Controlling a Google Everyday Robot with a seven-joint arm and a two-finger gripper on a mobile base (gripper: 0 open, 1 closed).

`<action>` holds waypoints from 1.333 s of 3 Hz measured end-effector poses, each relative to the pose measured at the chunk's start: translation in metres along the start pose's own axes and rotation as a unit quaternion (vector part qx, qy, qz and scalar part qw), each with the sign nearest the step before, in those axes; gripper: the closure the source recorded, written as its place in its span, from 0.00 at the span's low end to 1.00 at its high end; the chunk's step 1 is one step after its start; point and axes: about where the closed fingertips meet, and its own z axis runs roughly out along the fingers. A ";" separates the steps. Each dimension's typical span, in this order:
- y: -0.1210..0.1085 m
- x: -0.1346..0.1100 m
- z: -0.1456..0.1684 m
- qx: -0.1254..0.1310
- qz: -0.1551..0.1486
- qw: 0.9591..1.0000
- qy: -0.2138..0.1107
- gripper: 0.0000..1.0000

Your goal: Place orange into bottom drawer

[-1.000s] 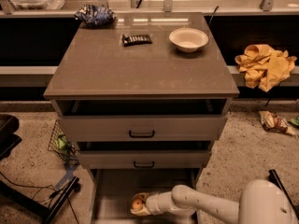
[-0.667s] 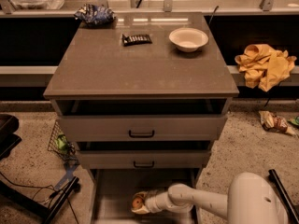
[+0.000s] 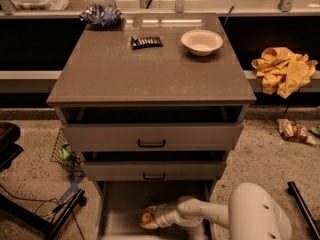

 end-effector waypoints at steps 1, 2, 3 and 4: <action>0.002 -0.001 0.001 -0.002 -0.001 1.000 -0.001 0.74; 0.004 -0.002 0.002 -0.003 -0.001 1.000 -0.001 0.53; 0.006 -0.002 0.004 -0.005 -0.001 1.000 -0.002 0.29; 0.007 -0.002 0.005 -0.006 -0.001 1.000 -0.002 0.05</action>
Offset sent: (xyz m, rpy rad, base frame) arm -0.0017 0.0017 0.0006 0.0020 -0.0003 0.0037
